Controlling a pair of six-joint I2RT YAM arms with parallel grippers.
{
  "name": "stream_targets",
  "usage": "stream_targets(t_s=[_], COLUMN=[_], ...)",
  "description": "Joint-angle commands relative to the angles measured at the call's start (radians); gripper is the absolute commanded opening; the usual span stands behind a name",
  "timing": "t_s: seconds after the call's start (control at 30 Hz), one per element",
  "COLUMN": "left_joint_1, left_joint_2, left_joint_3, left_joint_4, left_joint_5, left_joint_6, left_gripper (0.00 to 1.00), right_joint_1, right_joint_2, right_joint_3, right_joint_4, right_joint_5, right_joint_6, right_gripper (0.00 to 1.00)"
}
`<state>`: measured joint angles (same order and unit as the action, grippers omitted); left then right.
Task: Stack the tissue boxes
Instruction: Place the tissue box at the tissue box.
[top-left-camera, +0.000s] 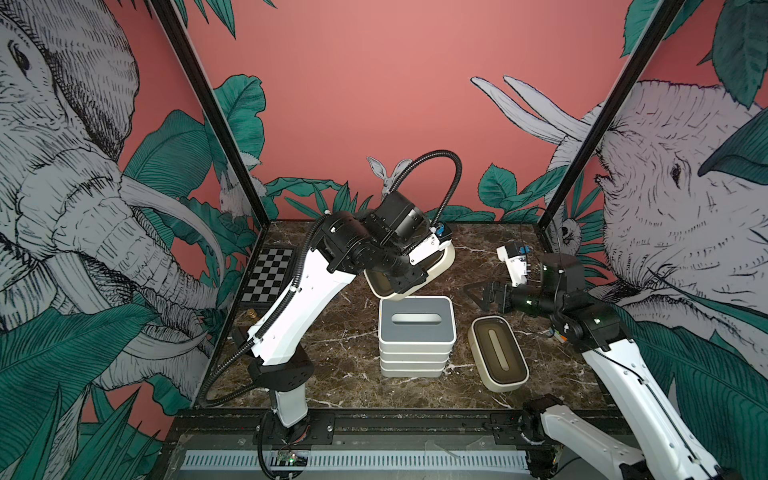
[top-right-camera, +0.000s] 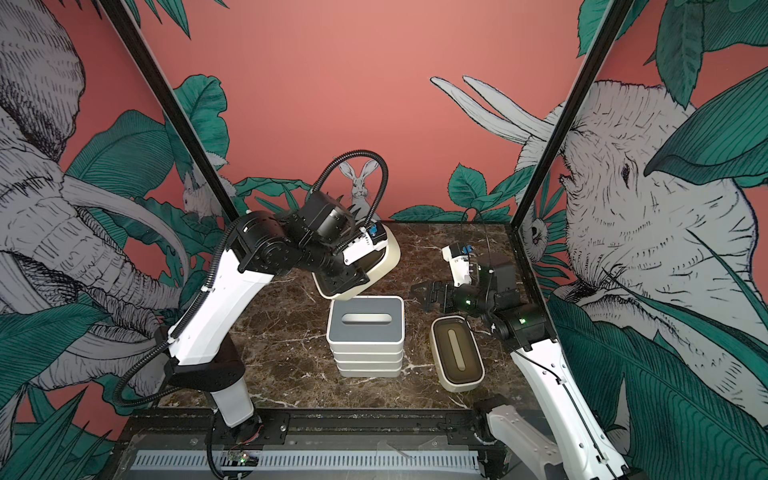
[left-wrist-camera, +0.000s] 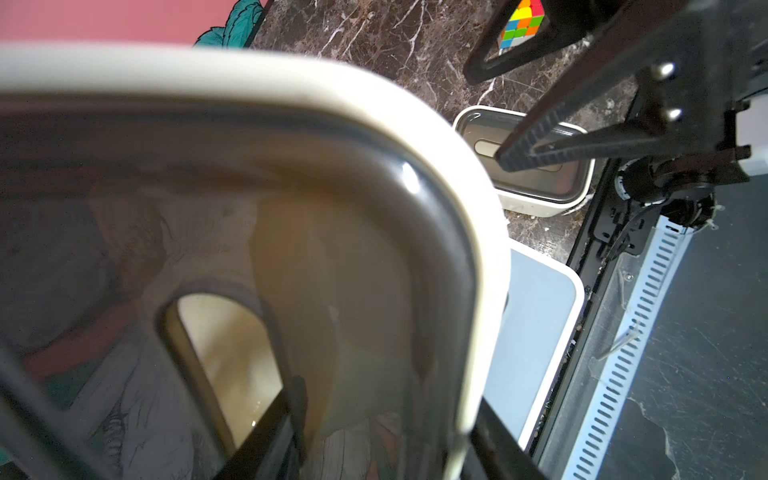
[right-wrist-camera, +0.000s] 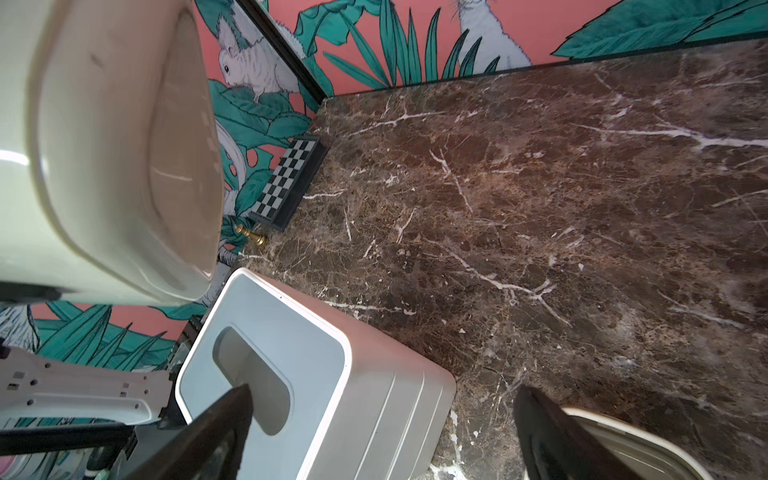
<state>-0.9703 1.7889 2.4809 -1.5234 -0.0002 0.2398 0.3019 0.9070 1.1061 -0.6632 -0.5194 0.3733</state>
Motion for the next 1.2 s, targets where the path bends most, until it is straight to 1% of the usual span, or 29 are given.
stream_targets(t_s=[0.0,0.07,0.23,0.37,0.47,0.67,0.87,1.03,1.17], left_joint_1=[-0.049,-0.077,-0.119,-0.137,-0.143,-0.177,-0.207,-0.226,-0.234], left_joint_2=[-0.043,-0.033,-0.027,-0.043,-0.042,-0.02,-0.026,-0.031,-0.032], left_joint_3=[0.023,0.023,-0.002,-0.012,-0.041,-0.062,-0.068,-0.086,-0.094], left_joint_4=[-0.045,-0.078,-0.122,-0.138,-0.147,-0.162,-0.175,-0.188,-0.194], left_joint_5=[-0.01,-0.025,-0.074,-0.078,-0.057,-0.081,-0.104,-0.112,-0.119], left_joint_6=[0.053,0.064,0.056,0.056,0.067,0.067,0.061,0.054,0.05], left_gripper=[0.37,0.37,0.36,0.36,0.36,0.35,0.35,0.35,0.35], right_joint_1=[-0.015,-0.018,-0.021,-0.02,-0.021,-0.021,-0.02,-0.021,-0.021], right_joint_2=[-0.045,-0.071,-0.137,-0.159,-0.17,-0.206,-0.204,-0.232,-0.246], right_joint_3=[0.008,0.0,-0.041,-0.036,-0.035,-0.067,-0.071,-0.088,-0.107], right_joint_4=[0.014,-0.003,-0.014,-0.044,-0.062,-0.039,-0.021,0.0,0.03], right_joint_5=[0.057,0.076,0.056,0.038,0.04,0.039,-0.02,-0.009,-0.032], right_joint_6=[0.048,0.055,0.06,0.055,0.05,0.089,0.08,0.105,0.132], right_gripper=[0.98,0.98,0.98,0.98,0.98,0.98,0.98,0.98,0.98])
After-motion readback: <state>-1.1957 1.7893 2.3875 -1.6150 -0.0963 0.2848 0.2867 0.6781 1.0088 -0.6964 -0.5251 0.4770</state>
